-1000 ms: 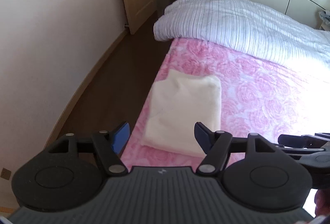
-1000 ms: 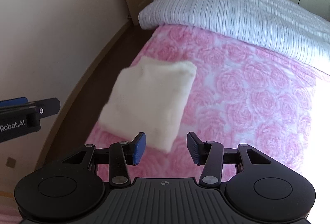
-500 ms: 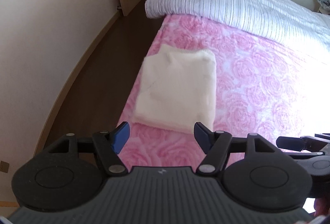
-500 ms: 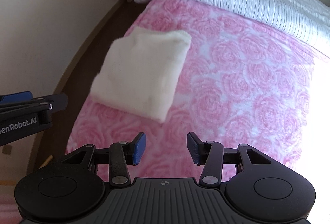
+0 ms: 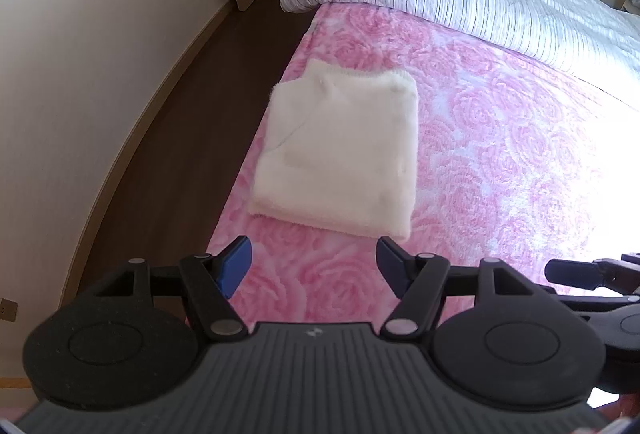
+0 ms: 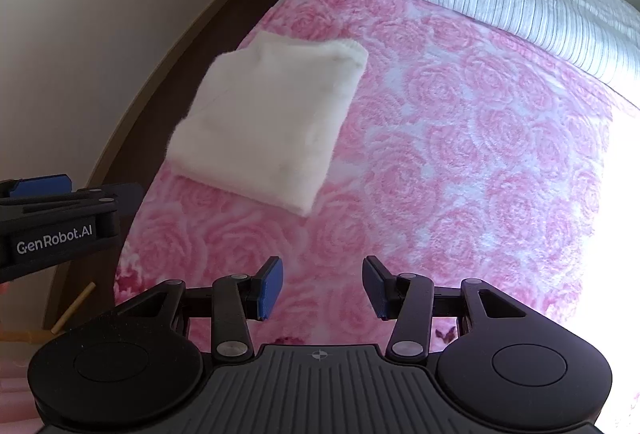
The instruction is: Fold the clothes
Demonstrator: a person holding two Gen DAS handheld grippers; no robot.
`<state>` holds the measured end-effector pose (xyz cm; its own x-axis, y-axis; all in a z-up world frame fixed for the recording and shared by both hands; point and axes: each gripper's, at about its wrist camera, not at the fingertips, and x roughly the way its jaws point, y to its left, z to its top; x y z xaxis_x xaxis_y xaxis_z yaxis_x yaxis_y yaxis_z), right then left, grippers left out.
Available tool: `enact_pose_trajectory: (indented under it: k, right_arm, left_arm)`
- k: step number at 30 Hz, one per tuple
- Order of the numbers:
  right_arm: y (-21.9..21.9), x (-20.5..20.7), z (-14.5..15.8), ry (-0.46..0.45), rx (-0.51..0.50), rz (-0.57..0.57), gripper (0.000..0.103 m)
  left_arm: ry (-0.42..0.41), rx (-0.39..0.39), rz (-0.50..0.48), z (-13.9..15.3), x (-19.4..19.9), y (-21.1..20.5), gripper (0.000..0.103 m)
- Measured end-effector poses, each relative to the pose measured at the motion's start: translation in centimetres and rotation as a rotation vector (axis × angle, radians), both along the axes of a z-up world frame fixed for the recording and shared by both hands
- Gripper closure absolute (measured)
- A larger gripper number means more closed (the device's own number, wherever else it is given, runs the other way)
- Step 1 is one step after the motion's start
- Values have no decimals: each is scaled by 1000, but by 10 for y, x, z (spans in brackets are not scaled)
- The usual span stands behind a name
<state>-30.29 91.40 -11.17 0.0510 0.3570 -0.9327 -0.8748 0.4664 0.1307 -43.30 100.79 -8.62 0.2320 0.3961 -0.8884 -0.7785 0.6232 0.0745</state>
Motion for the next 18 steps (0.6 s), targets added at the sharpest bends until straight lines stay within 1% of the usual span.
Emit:
enact_pose_trajectory:
  k: [9, 18]
  right_arm:
    - [-7, 19, 7, -4, 12, 86, 55]
    - [-31, 45, 19, -16, 40, 175, 55]
  left_arm:
    - [1, 9, 80, 10, 17, -17, 37]
    - [-4, 19, 160, 23, 34, -58, 37]
